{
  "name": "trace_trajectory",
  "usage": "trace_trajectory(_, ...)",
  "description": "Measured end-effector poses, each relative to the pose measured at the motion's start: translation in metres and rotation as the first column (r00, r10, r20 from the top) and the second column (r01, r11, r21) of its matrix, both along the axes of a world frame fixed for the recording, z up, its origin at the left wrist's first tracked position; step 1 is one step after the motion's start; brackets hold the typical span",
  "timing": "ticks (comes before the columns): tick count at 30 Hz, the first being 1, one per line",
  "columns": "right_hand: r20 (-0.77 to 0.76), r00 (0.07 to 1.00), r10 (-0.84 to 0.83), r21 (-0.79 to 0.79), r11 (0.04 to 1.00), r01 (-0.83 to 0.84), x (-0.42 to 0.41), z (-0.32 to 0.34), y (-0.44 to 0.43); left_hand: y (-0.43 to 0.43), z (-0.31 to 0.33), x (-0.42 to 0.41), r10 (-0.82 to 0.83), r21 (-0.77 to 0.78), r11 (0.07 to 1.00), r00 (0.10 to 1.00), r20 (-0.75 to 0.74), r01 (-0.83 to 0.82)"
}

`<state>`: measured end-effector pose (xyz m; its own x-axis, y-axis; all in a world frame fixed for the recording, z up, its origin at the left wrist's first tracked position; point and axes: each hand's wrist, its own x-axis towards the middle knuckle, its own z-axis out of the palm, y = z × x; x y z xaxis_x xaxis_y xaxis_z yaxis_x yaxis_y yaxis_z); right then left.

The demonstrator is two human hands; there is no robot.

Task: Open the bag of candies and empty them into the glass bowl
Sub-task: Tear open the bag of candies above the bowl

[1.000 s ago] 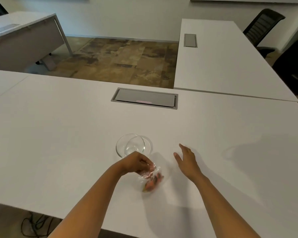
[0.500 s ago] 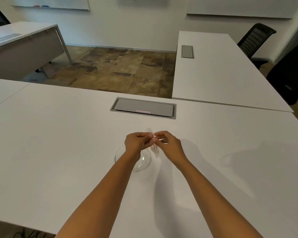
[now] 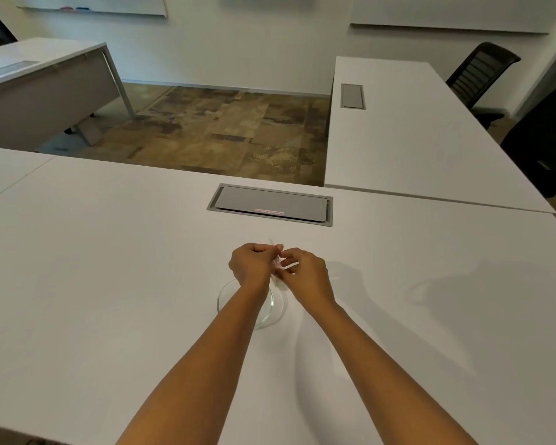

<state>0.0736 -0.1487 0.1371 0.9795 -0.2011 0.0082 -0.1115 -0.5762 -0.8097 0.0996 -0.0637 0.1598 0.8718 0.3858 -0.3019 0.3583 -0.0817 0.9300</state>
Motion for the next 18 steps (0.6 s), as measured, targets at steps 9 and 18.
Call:
trace_trajectory(9,-0.024,0.999,-0.034,-0.105,0.994,0.032,0.0,0.002,0.008,-0.002,0.001,0.004,-0.017,0.076,0.997,1.0,-0.01,0.018)
trace_trajectory(18,-0.032,0.999,-0.023,-0.091,0.996,0.02,-0.001,0.004,-0.001,0.013,0.003,0.001,-0.174,-0.241,0.959,0.981,-0.08,0.15)
